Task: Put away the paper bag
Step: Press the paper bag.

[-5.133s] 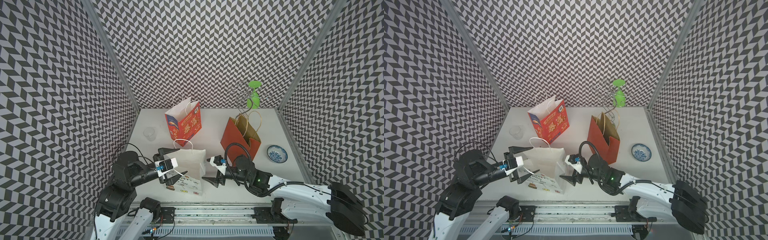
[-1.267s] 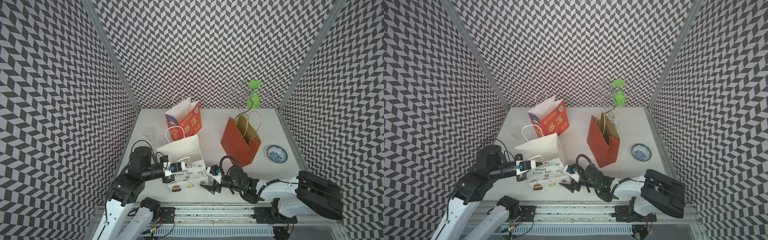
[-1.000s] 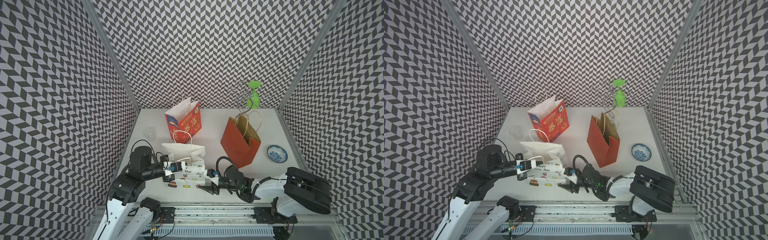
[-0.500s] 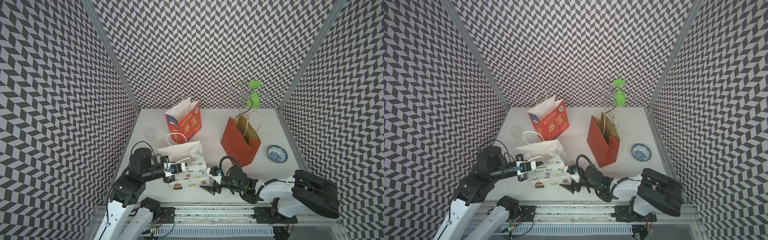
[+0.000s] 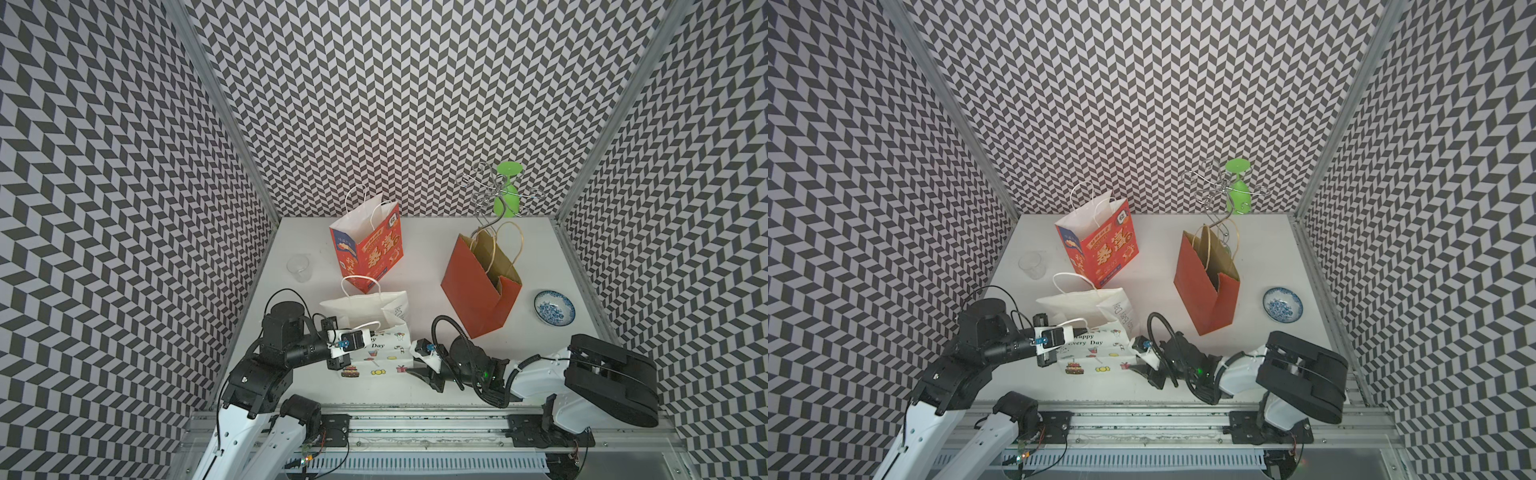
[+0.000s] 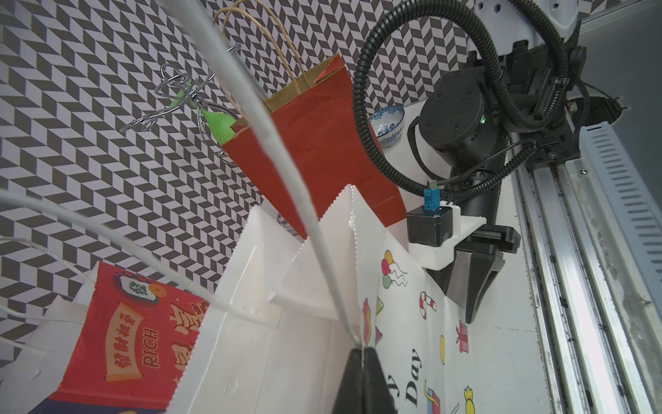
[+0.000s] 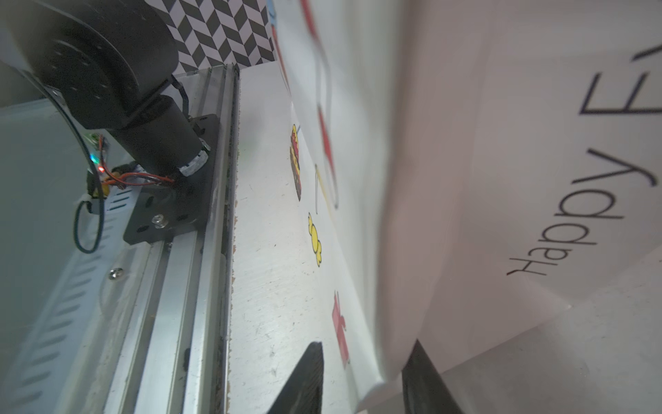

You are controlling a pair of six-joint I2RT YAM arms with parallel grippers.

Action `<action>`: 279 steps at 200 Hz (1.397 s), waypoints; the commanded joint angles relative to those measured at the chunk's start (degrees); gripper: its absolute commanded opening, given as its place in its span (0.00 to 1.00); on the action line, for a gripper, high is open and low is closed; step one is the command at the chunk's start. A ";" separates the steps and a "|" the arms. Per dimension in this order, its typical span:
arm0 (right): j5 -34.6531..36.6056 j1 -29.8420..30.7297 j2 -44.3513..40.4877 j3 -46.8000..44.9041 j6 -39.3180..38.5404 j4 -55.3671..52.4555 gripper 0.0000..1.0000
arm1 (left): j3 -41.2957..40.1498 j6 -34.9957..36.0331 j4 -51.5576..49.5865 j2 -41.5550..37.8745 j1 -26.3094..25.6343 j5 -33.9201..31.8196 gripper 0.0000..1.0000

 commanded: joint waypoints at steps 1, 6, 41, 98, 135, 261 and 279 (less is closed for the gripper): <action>-3.46 0.10 1.99 2.15 -1.13 5.87 0.25 | -0.44 0.11 0.88 -0.12 -0.28 0.96 0.00; -3.65 0.14 2.40 2.37 -1.11 6.04 0.22 | -0.36 0.19 0.80 -0.05 -0.27 0.87 0.00; -4.19 0.13 3.78 2.58 -0.49 7.36 0.07 | -0.09 0.88 -0.29 -0.19 -0.26 0.36 0.00; -3.06 -0.27 1.55 1.46 -1.77 5.62 0.21 | 0.23 1.65 -2.53 -1.40 -0.23 -1.03 0.00; -1.90 -1.16 -11.24 3.33 -2.84 0.50 0.62 | -0.14 1.60 -3.05 -1.70 -0.20 -0.80 0.00; -16.48 -10.04 -13.67 20.84 -14.47 -12.08 0.98 | 0.95 3.91 -2.66 1.27 -0.37 -1.04 0.00; -21.04 -10.05 -11.06 22.73 -16.94 -14.80 0.89 | 0.75 3.84 -1.66 1.77 -0.36 -0.51 0.00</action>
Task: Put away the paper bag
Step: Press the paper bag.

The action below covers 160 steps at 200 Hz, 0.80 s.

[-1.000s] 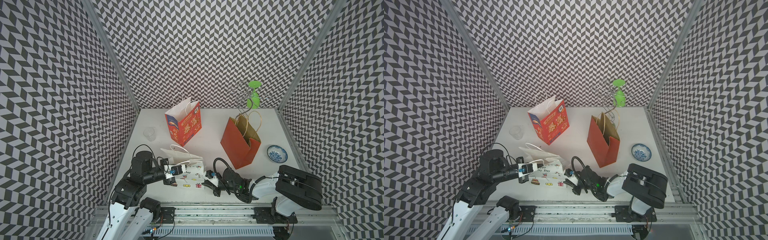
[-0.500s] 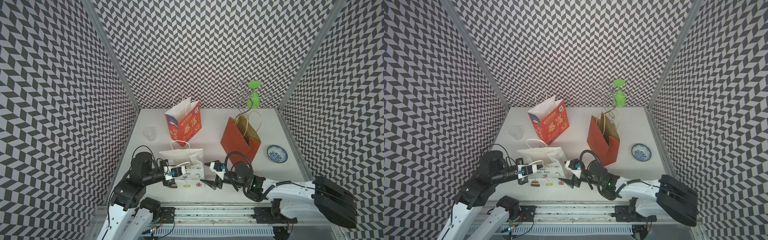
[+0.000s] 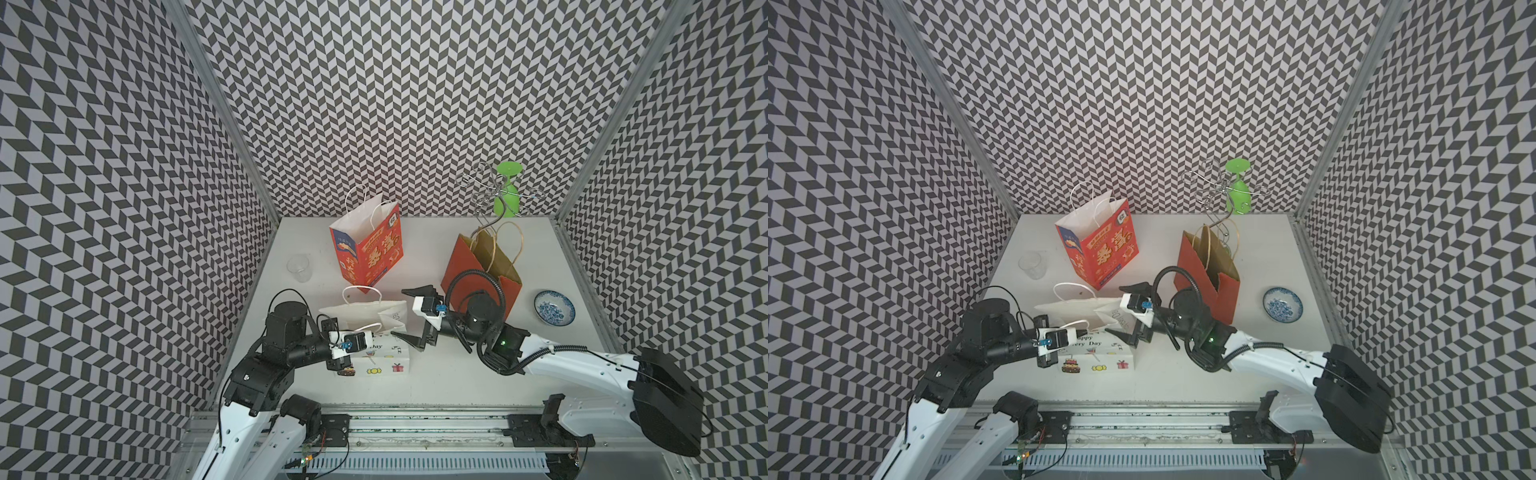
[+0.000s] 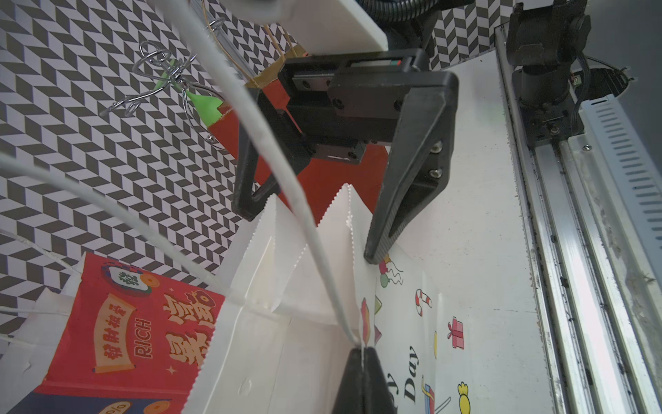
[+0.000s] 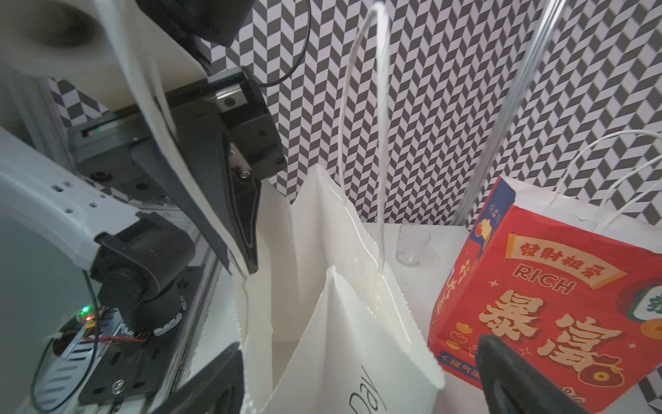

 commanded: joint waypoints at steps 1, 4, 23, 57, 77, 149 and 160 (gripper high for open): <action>-10.17 -0.45 2.59 2.98 -3.69 -2.51 0.89 | 0.87 0.74 0.46 0.74 -0.34 1.34 0.00; -10.58 -0.47 2.97 3.29 -4.10 -3.19 0.87 | 0.86 0.74 0.58 0.85 -0.35 1.46 0.00; -11.47 -0.45 4.54 4.72 -5.60 -5.93 0.81 | 1.12 0.66 0.99 1.35 -0.35 1.52 0.00; -9.35 -0.48 5.74 3.79 -5.08 -3.47 0.73 | 1.74 0.80 1.34 1.02 -0.31 0.65 0.00; -8.73 -0.53 6.52 4.17 -4.54 -2.53 0.63 | 1.74 0.17 2.78 0.37 -0.35 0.09 0.00; -10.02 -0.58 8.30 5.81 -3.65 -1.52 0.19 | 2.44 -3.81 6.44 -0.37 -0.31 -2.41 0.15; -9.84 -0.67 8.34 5.89 -3.56 -1.89 0.13 | 2.71 -4.59 7.00 -0.83 -0.35 -3.12 0.24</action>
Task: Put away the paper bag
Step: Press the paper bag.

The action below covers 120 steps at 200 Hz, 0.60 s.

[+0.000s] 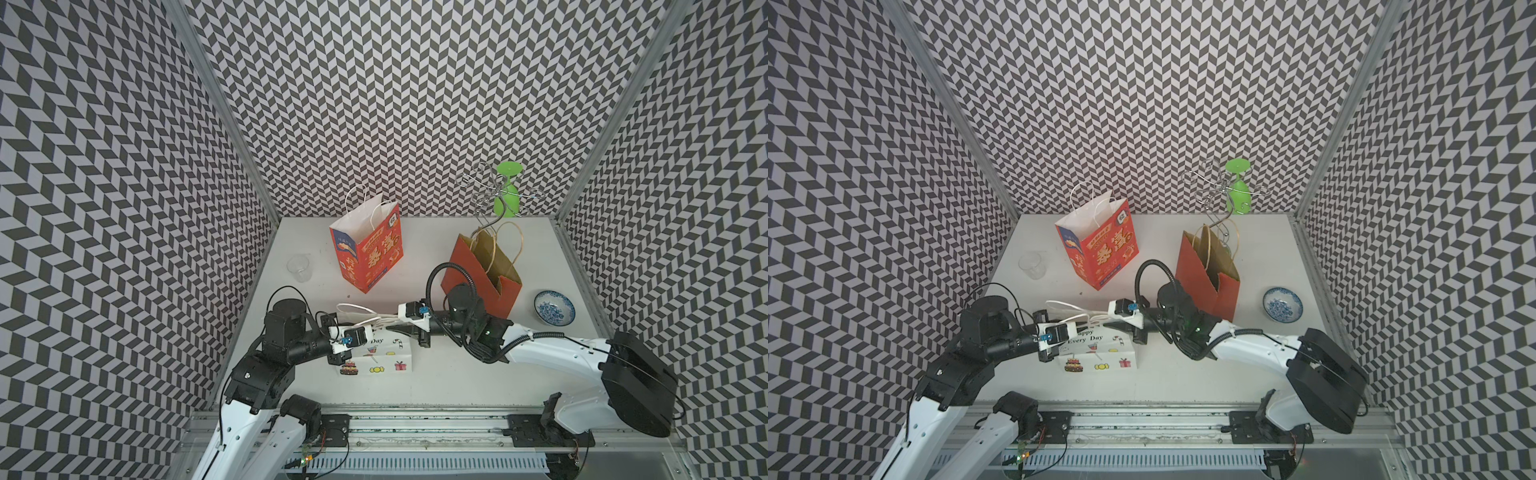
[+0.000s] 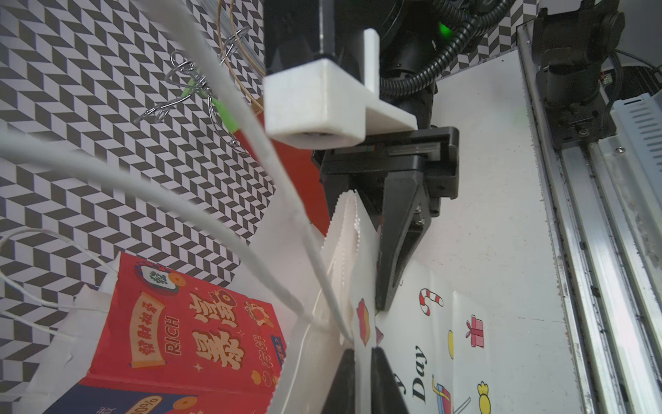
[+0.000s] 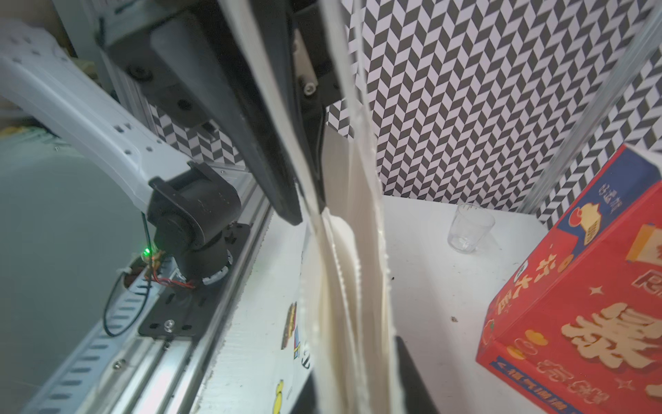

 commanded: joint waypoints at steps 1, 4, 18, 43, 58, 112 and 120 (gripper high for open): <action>-0.64 -0.10 0.62 1.46 -0.32 2.72 0.12 | 2.34 -2.59 2.78 -1.14 -0.35 -1.40 0.25; -0.64 -0.13 0.60 1.46 -0.26 2.68 0.11 | 2.38 -2.70 2.95 -1.33 -0.27 -1.47 0.29; -0.79 -0.34 0.52 1.21 0.25 2.92 0.07 | 2.34 -3.70 3.80 -2.52 -0.35 -1.61 0.45; -1.30 -0.78 0.28 0.20 1.02 3.59 0.04 | 2.77 -4.84 3.99 -4.18 -0.33 -2.76 0.70; -1.35 -0.96 -0.05 -0.57 1.24 3.92 0.03 | 3.08 -4.81 3.02 -4.80 -0.35 -3.99 0.77; -1.25 -2.17 -0.75 -2.10 1.59 4.19 0.00 | 7.21 -6.54 -1.63 -8.28 -0.34 -5.99 0.98; -1.27 -2.36 -0.86 -2.23 1.60 4.17 0.00 | 7.80 -7.57 -1.67 -8.88 -0.30 -5.63 0.99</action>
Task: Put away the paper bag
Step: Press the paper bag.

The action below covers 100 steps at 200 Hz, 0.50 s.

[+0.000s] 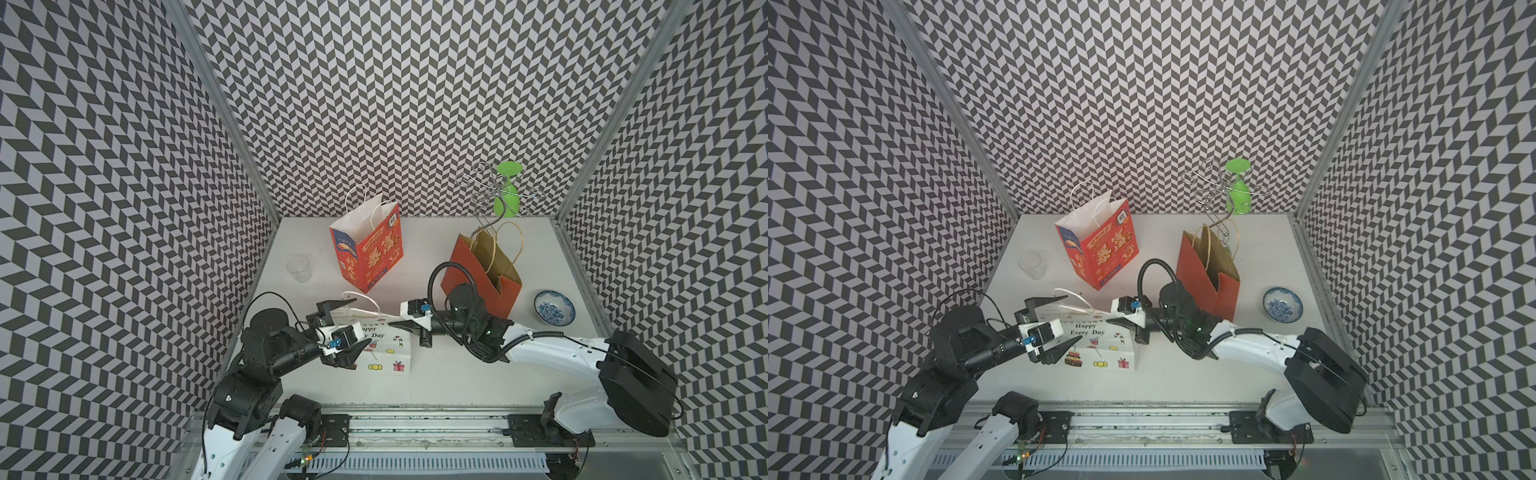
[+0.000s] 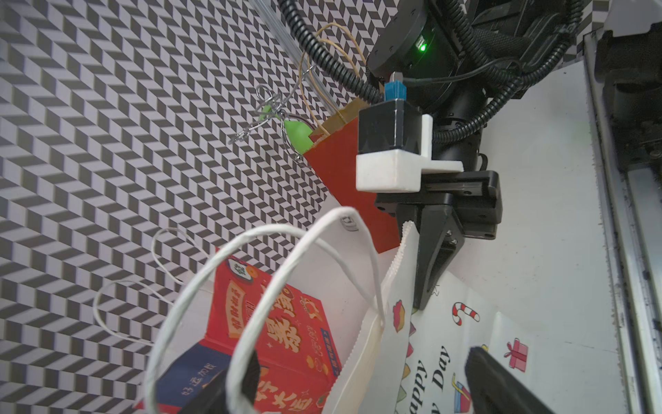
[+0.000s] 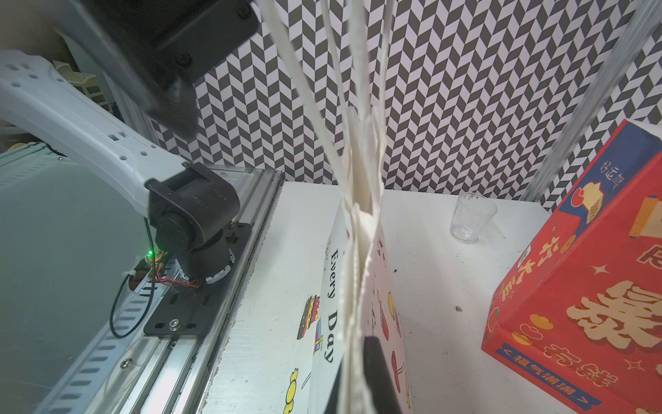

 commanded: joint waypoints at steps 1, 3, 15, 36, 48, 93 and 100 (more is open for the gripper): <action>-0.61 -0.68 -1.06 -1.01 0.18 3.21 0.00 | 3.29 -2.92 -1.63 -2.49 -0.31 0.09 0.99; -0.59 -0.79 -1.14 -1.09 0.18 3.24 0.00 | 3.45 -3.22 -1.64 -2.59 -0.28 0.16 1.00; -0.86 -1.01 -1.46 -1.31 0.22 3.24 0.00 | 3.99 -4.84 -1.70 -3.59 -0.33 0.25 1.00; -1.34 -1.47 -2.14 -1.81 0.35 3.59 0.00 | 4.55 -7.37 -2.11 -5.57 -0.33 -1.19 1.00; -1.65 -1.78 -2.55 -2.26 0.53 3.89 0.00 | 5.79 -8.49 -3.29 -5.96 -0.33 -2.10 1.00; -4.60 -3.20 -3.21 -2.99 1.06 3.87 0.00 | 13.91 -12.36 -8.14 -7.38 -0.33 -7.48 1.00; -5.43 -3.60 -3.72 -2.97 1.06 3.46 0.00 | 14.13 -12.37 -9.16 -7.75 -0.30 -8.93 1.00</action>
